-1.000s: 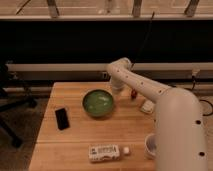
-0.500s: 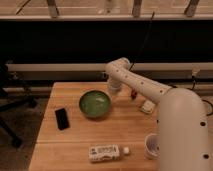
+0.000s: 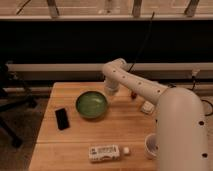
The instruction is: Push the ceramic bowl across the table
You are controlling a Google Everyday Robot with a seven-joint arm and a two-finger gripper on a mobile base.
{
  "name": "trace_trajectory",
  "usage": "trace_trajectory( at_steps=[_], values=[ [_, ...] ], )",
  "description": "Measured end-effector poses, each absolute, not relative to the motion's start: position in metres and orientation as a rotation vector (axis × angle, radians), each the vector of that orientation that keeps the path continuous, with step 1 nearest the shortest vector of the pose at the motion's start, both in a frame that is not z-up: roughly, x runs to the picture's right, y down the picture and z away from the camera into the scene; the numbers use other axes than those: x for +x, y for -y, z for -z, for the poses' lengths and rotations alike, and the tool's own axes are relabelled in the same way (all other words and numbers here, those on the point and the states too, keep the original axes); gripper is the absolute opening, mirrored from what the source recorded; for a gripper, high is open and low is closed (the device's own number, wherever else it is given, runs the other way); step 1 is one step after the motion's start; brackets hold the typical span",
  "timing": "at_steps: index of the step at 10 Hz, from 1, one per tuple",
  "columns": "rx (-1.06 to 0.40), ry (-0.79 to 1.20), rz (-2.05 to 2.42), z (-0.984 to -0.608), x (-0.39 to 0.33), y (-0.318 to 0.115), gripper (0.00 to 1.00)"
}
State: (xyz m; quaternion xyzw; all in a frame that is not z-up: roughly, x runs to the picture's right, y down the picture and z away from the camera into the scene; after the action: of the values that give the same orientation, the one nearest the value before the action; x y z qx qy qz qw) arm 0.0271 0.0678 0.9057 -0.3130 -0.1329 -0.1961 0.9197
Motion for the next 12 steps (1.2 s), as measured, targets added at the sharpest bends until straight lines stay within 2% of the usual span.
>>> trace_trajectory(
  at_steps=[12],
  values=[
    [-0.608,0.375,0.506,-0.895,-0.022,-0.069,0.0]
  ],
)
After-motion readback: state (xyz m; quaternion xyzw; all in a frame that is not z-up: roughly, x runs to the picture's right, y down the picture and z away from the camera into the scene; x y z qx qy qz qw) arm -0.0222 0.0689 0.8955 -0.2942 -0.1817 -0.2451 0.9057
